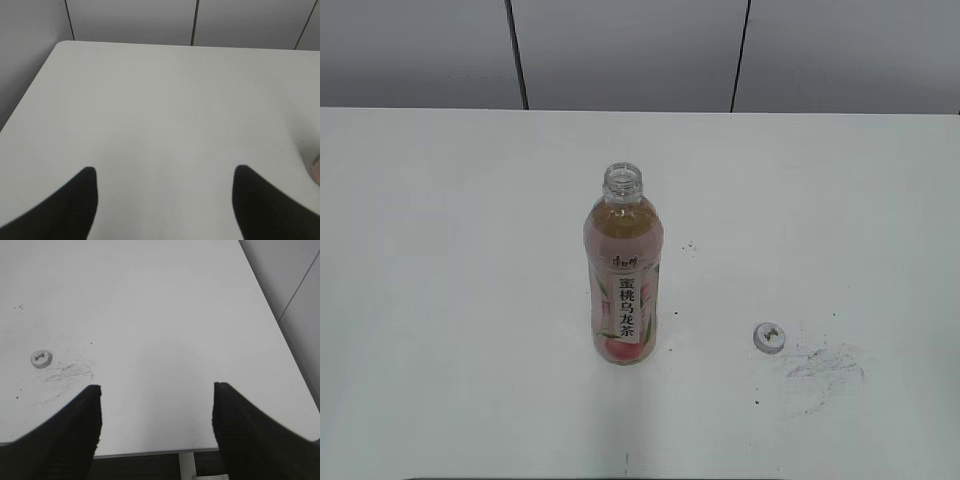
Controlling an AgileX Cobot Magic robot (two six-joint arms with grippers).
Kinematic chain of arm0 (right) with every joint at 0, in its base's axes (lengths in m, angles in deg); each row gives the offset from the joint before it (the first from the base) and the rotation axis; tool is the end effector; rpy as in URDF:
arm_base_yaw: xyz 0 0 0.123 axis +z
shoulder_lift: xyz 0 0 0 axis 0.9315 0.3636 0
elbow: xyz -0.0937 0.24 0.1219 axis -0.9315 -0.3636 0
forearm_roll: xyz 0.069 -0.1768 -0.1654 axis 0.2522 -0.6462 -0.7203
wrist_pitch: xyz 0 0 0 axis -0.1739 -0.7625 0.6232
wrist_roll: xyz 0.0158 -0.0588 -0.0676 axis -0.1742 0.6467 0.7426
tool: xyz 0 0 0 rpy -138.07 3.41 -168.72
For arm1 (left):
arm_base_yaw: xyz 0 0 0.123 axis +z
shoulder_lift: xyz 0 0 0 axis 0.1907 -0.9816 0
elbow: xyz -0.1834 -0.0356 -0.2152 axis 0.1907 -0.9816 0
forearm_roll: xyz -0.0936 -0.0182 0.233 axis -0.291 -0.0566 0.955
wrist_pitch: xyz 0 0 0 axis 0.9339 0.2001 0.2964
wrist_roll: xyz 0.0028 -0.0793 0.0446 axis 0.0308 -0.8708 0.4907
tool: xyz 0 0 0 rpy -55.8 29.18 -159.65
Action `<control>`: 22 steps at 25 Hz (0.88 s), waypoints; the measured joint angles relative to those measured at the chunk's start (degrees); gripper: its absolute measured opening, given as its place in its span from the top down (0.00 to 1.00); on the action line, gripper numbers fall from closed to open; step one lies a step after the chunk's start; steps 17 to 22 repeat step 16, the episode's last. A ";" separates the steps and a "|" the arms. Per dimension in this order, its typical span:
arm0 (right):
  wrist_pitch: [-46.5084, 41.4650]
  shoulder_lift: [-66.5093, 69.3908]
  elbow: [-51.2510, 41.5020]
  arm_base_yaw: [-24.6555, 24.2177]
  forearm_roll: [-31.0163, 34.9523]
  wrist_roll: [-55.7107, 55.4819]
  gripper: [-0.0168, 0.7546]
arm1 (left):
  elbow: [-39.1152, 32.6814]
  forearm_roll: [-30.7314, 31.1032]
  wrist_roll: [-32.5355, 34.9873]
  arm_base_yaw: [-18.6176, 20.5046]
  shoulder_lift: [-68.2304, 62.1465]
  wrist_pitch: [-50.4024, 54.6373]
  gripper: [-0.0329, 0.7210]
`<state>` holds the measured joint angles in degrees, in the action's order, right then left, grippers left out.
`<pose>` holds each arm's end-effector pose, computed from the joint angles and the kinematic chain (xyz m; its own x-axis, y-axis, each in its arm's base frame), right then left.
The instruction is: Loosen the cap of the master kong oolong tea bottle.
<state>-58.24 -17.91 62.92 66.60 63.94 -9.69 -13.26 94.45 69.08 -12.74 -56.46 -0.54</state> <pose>-0.0089 0.0003 0.2778 -0.4724 -0.0995 -0.8758 -0.0189 0.9945 -0.1028 -0.0123 0.0078 0.2971 -0.3579 -0.0575 -0.9320 -0.0706 0.9969 -0.0344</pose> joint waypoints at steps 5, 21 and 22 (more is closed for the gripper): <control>0.02 0.00 0.00 0.00 0.00 0.00 0.30 | 0.00 0.00 0.00 0.00 0.00 0.00 0.29; 0.02 0.00 0.00 0.00 0.00 0.00 0.30 | 0.00 0.00 0.00 0.00 0.00 0.00 0.29; 0.02 0.00 0.00 0.00 0.00 0.00 0.30 | 0.00 0.00 0.00 0.00 0.00 0.00 0.29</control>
